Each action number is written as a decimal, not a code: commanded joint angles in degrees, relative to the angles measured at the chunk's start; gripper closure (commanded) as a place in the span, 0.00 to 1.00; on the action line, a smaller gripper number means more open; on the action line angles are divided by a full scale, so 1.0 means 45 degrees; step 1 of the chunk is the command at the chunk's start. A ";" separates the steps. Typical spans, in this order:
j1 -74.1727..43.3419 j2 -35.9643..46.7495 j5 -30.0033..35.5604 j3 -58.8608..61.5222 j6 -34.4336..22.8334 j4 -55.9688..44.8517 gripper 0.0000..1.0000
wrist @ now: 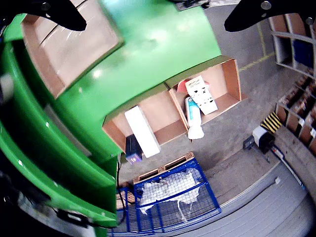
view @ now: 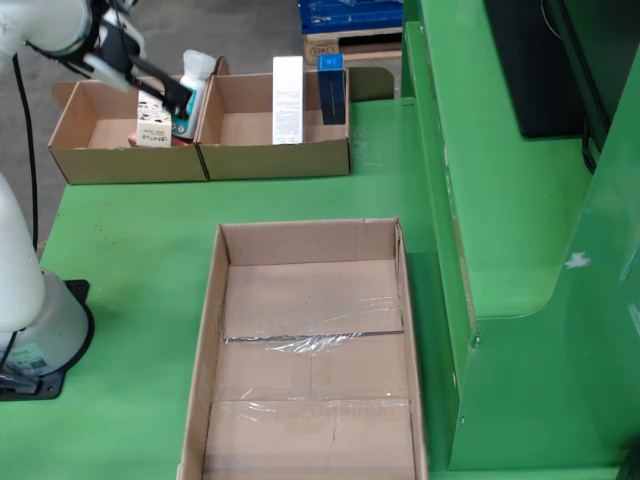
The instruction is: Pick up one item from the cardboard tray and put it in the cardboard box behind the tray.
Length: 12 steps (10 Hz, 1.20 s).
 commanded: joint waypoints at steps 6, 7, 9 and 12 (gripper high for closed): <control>-1.6565 0.0299 0.0620 0.0213 -0.5075 -0.7470 0.00; -1.6565 0.0299 0.0620 0.0213 -0.5075 -0.7470 0.00; -2.2019 -0.1334 -0.1014 0.0213 -1.0244 -0.3029 0.00; -2.3896 -0.3254 -0.2126 0.0213 -1.2014 0.0447 0.00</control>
